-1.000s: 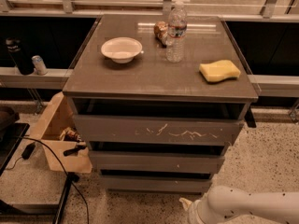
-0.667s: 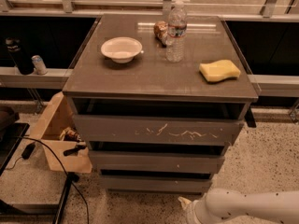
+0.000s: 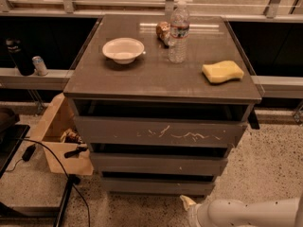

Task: Open bottom drawer

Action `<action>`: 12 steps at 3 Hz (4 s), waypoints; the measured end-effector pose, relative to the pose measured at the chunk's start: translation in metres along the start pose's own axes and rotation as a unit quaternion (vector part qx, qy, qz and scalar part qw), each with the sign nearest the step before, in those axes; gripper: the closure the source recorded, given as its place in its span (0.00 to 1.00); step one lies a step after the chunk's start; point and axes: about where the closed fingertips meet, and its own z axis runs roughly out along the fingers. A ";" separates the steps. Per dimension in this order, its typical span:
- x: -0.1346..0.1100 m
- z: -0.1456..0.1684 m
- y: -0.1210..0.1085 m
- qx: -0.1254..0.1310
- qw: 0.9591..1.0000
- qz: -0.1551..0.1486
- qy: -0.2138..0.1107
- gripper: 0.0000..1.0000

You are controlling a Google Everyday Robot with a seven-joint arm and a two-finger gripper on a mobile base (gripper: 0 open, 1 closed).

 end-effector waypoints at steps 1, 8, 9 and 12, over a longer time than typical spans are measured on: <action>0.005 0.011 -0.010 0.023 1.000 -0.013 -0.008 0.00; 0.039 0.092 -0.093 0.074 0.997 -0.032 0.017 0.00; 0.046 0.095 -0.101 0.087 0.995 -0.038 0.035 0.00; 0.062 0.108 -0.124 0.104 0.994 -0.013 0.016 0.00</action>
Offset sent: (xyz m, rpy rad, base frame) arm 0.0411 -0.0027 -0.0414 0.0085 -0.1052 -0.0157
